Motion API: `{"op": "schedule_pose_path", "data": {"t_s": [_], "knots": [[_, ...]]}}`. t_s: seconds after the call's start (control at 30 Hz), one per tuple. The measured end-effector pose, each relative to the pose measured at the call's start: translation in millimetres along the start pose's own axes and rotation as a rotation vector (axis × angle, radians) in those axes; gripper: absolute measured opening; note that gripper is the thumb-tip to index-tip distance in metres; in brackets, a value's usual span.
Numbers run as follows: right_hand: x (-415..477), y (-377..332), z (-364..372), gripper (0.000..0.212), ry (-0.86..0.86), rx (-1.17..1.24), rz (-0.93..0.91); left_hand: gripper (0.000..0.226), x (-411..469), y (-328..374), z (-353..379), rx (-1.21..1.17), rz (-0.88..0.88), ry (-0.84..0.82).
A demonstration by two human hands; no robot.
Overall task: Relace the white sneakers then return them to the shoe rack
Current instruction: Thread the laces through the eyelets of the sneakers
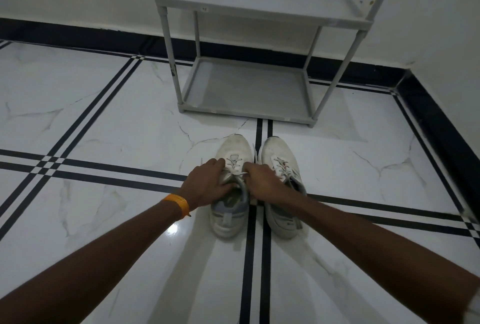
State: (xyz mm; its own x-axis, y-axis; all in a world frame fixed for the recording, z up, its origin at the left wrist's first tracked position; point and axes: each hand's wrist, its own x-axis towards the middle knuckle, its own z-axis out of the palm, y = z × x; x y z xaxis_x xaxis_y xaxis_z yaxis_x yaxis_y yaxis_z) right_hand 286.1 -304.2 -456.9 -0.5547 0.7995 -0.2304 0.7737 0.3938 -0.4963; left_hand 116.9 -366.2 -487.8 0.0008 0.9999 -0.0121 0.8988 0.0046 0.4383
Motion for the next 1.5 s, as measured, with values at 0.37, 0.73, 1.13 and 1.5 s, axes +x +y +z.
{"op": "schedule_pose_path", "data": {"t_s": [0.37, 0.73, 1.13, 1.5], "knots": [[1, -19, 1, 0.018, -0.163, 0.354, 0.033, 0.049, -7, -30, -20, 0.12, -0.096, 0.096], [-29, 69, -95, 0.032, -0.158, 0.144, 0.432, 0.026, 35, 74, -7, -0.316, 0.095, -0.008], [-30, 63, -46, 0.028, 0.115, 0.137, 0.095, 0.003, 53, 56, 24, -0.188, 0.153, -0.036], [-15, 51, -83, 0.021, 0.059, 1.252, 0.336, 0.007, 60, 58, -9, -0.35, -0.014, -0.093]]}}
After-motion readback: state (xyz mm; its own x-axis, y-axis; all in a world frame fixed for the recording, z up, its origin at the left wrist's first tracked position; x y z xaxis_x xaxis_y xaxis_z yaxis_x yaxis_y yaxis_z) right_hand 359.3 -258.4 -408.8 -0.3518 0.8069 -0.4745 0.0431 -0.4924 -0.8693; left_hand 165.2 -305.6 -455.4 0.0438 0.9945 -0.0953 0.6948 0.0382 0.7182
